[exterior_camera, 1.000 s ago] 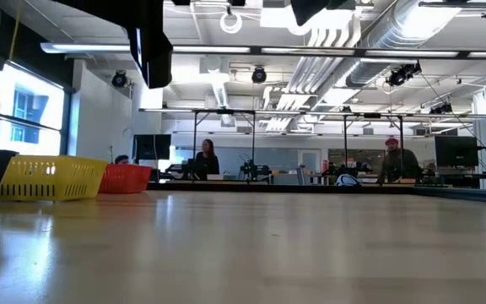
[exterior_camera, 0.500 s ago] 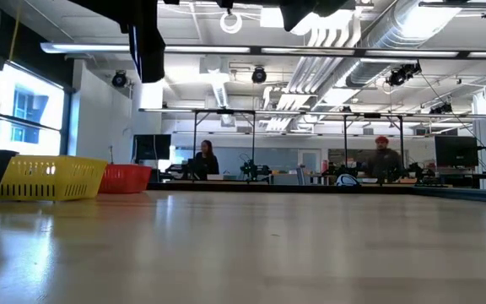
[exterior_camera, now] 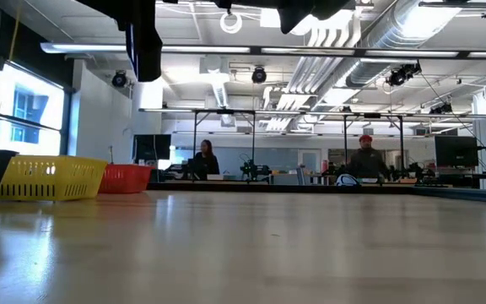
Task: Sort & place blocks by color
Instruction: Put the square green block into the red basket
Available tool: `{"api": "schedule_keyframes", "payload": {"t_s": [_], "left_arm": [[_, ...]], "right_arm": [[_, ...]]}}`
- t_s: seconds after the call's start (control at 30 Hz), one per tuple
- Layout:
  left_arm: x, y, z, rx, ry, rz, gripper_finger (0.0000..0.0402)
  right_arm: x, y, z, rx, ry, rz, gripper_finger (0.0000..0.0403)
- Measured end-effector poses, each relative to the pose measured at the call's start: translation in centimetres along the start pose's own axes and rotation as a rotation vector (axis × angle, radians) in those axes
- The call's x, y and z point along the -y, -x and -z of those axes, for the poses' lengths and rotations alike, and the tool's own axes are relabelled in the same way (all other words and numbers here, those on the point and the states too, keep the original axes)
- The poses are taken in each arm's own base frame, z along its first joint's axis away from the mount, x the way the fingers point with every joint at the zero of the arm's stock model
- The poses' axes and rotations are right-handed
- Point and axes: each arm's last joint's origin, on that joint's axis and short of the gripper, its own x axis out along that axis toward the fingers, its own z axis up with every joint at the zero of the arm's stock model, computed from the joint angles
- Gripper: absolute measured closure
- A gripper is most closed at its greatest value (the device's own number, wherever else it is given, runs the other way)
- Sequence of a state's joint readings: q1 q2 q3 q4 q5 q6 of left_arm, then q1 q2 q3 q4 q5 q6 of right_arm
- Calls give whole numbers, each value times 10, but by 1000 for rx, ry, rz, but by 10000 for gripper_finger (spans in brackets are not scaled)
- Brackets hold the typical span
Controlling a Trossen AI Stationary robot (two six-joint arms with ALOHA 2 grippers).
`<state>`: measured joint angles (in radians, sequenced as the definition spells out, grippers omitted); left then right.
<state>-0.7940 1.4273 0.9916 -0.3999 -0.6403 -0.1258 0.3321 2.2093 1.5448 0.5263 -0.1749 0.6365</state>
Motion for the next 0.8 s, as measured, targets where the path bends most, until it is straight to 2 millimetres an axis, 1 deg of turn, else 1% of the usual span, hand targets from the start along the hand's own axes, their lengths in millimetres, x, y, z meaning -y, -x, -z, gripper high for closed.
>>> {"api": "schedule_keyframes", "payload": {"t_s": [0.17,0.37,0.53,0.63,0.8], "left_arm": [[0,0,0,-3,-7,0,355],[0,0,1,-10,7,1,358],[-1,0,7,-63,22,-5,358],[-3,0,12,-110,28,-20,358],[-8,-2,19,-178,35,-53,358]], "right_arm": [[1,0,1,-10,14,8,276],[1,0,1,-7,61,15,226],[3,0,3,-28,65,39,191],[6,0,6,-61,66,63,182],[8,1,12,-117,81,87,181]]}}
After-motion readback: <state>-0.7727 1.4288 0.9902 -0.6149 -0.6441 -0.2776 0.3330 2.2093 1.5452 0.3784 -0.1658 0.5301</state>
